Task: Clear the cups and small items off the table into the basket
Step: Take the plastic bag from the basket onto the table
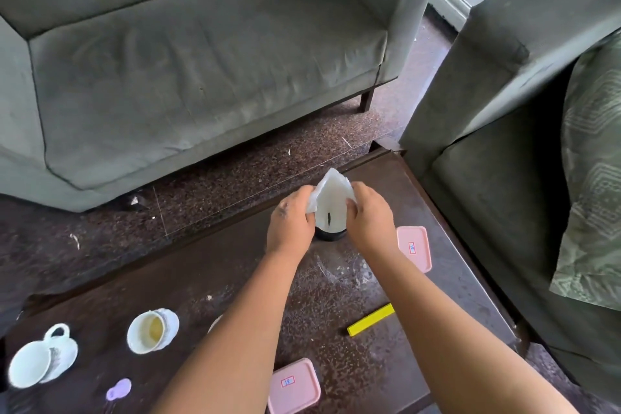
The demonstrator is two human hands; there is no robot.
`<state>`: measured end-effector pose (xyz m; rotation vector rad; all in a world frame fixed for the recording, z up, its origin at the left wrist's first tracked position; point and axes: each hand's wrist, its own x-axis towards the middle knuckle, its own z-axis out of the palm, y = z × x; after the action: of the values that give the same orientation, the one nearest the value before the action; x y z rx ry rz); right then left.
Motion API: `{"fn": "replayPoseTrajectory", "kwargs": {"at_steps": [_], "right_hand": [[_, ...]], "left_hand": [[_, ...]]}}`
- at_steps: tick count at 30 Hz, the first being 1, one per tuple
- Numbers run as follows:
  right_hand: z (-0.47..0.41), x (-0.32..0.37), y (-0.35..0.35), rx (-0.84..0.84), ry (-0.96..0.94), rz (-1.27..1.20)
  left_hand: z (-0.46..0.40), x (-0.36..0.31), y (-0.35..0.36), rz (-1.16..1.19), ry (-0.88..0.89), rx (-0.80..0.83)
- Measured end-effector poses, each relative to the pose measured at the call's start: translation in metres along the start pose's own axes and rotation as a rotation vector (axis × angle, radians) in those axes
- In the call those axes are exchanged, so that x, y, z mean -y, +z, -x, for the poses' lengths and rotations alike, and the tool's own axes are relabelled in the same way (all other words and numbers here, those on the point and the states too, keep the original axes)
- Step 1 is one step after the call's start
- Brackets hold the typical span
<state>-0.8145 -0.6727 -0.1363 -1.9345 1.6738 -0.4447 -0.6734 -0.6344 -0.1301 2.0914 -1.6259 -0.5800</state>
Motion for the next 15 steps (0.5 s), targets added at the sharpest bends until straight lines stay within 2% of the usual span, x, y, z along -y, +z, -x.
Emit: {"fn": "replayPoseTrajectory", "kwargs": {"at_steps": [3,6,9,13,15], "right_hand": [[0.003,-0.001,0.002,0.089,-0.018,0.056],[0.002,0.006,-0.004,-0.003,-0.006,-0.048],[0.002,0.008,-0.006,-0.053,-0.057,0.01],[0.0,0.004,0.002,0.135,-0.057,0.204],[0.0,0.002,0.006,0.172,-0.067,0.33]], "left_hand": [[-0.002,-0.001,0.001,-0.048,0.014,0.048],[-0.004,-0.002,0.0,-0.007,0.001,0.012],[-0.001,0.0,0.002,0.002,-0.049,0.006],[0.0,0.0,0.009,-0.071,-0.033,0.079],[-0.001,0.001,0.013,-0.14,-0.029,0.122]]}}
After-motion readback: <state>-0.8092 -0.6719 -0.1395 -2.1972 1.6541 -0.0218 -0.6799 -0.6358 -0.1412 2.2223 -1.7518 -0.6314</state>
